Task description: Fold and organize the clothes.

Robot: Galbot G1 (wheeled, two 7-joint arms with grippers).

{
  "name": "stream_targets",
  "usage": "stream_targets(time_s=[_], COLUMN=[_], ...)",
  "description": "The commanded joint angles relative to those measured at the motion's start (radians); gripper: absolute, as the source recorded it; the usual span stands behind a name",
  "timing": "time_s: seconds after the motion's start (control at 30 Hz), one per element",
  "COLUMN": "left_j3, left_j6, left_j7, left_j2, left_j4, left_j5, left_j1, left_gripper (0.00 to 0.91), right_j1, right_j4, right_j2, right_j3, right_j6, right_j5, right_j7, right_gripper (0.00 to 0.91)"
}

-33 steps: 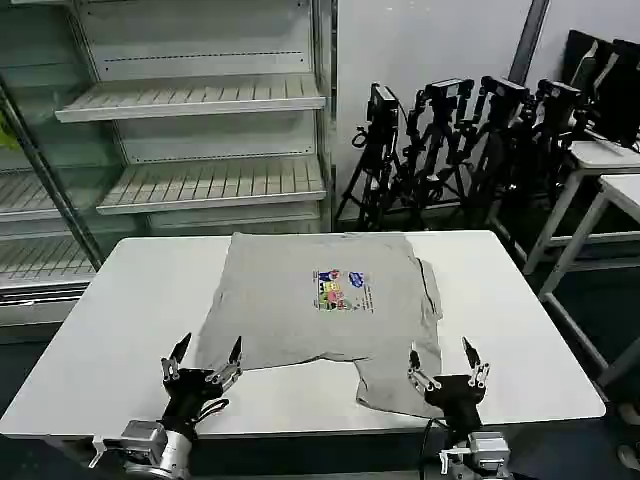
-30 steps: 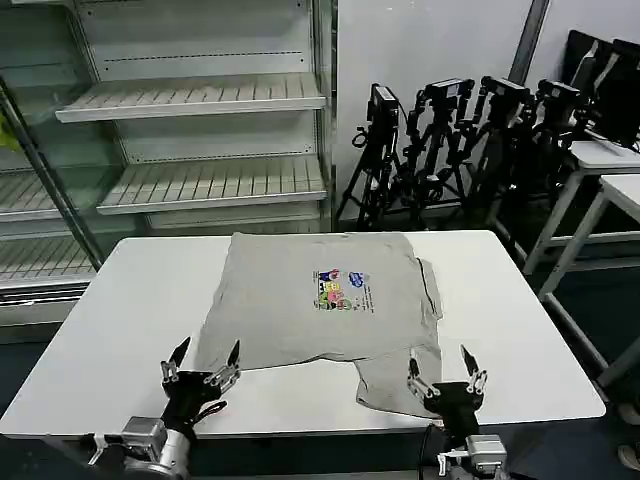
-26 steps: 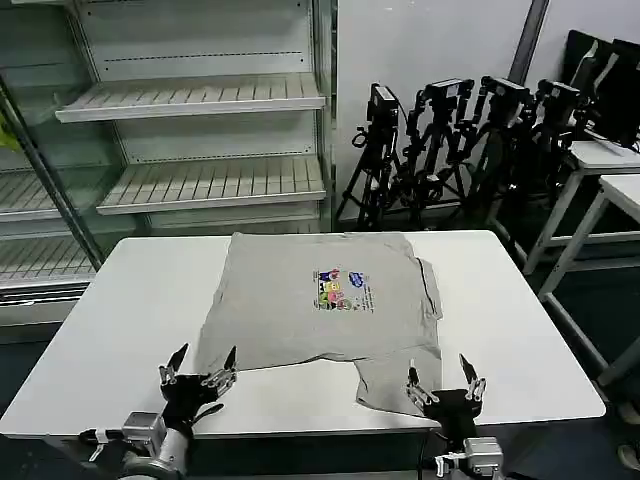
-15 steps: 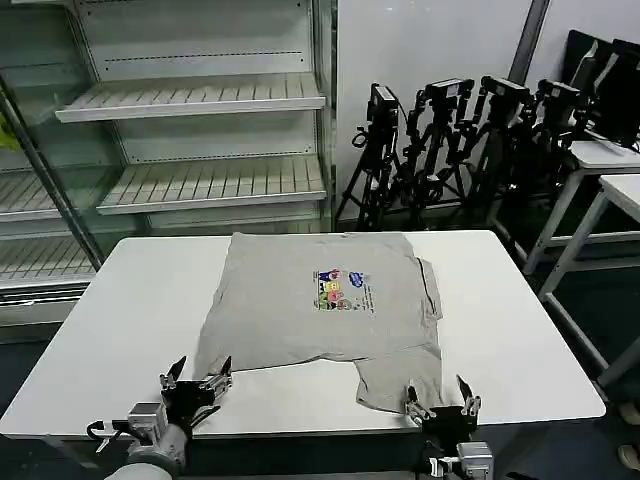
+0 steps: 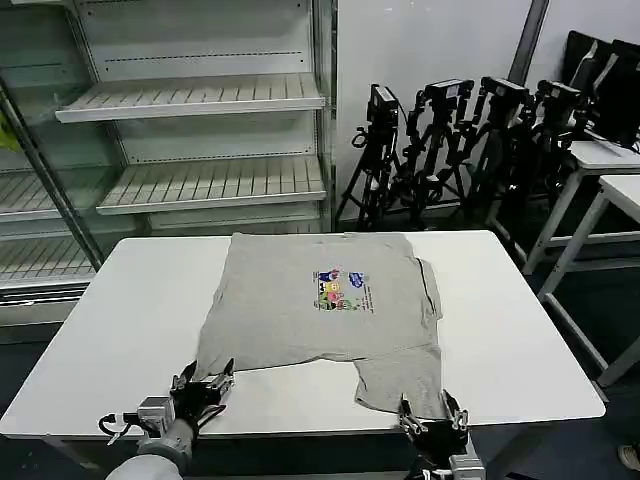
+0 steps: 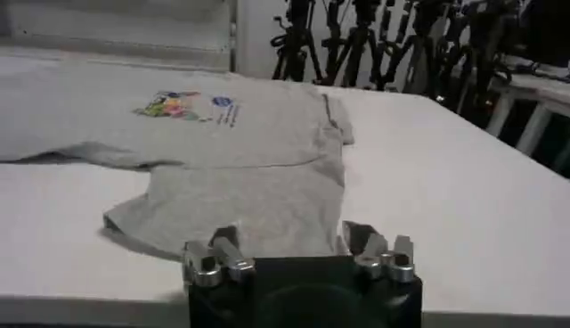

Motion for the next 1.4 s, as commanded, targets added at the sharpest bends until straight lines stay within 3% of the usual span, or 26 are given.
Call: stream_targets(time_s=[0.03,0.2,0.4,0.7,1.17,1.4], left_j3=[0.001,-0.004,-0.004,-0.016,-0.062,-0.049], left_j6=[0.011,0.011,0.011,0.011,0.011,0.010], left_j7=[-0.005,0.006,0.008,0.005,-0.001,-0.014], left_j2=[0.001,0.003,0.001,-0.001,0.020,0.048], left_j4=[0.000,-0.007,-0.035,-0.196,-0.350,-0.353], left_j5=[-0.036,-0.046,-0.048,-0.049,0.000,-0.033], left_j1=[0.002,0.008,0.031,0.122,0.270,0.213], left_gripper=[0.020,0.020,0.020,0.020,0.020,0.020], right_j1=[-0.011,-0.013,-0.021,-0.154,-0.291,-0.154], right_j4=[-0.005,-0.002,0.000,0.147,0.352,0.308], right_j2=[0.002,0.008,0.017,-0.023,-0.088,-0.117], right_j3=[-0.005,-0.009,-0.011,0.012,0.071,0.148], right_j6=[-0.015,-0.007,0.087,0.193,0.215,0.211], right_j5=[0.017,0.025,0.019,0.017,0.017,0.149], right_j7=[0.003,0.005,0.021,0.015,0.006,0.003], right_gripper=[0.000,0.000,0.000,0.000,0.000,0.000])
